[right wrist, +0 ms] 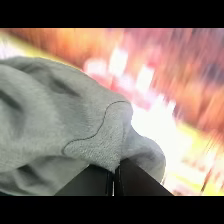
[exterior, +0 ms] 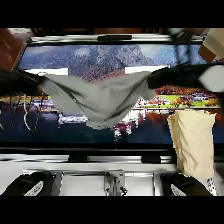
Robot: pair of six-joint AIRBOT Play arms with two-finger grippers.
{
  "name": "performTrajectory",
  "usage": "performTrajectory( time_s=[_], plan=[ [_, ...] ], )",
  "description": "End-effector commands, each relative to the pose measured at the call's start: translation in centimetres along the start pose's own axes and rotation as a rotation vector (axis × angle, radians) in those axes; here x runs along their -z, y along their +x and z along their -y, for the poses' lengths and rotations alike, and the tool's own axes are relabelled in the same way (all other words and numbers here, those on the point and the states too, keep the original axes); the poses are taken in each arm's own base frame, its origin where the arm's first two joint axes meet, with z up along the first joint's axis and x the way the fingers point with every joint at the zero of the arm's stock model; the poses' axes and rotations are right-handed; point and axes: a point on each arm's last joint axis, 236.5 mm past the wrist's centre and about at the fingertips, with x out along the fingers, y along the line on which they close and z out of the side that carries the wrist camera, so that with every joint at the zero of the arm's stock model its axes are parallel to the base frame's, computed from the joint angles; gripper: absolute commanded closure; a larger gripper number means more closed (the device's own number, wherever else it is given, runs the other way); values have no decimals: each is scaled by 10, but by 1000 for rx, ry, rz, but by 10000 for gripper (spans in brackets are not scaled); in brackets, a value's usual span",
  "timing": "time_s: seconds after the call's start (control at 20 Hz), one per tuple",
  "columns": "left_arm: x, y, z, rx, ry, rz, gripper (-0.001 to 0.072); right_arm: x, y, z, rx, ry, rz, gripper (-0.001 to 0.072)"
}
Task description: Fold the shirts.
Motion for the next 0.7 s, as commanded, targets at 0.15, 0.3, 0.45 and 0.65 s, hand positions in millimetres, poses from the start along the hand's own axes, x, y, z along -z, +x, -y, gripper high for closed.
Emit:
performTrajectory(
  time_s=[0.15, 0.3, 0.45, 0.65],
  plan=[
    [-187, -293, 30, -135, 66, 848, 665, -133, -252, -56, -84, -13, 749, 644],
    [-193, -304, 28, -154, 74, 887, 666, -113, -261, -63, -106, 9, 694, 644],
    [-182, -252, 7, -198, 66, 739, 665, -92, -234, -61, -105, 27, 557, 644],
    [-163, -161, -30, -254, 52, 515, 665, -74, -170, -26, 7, 18, 368, 644]
  ],
)
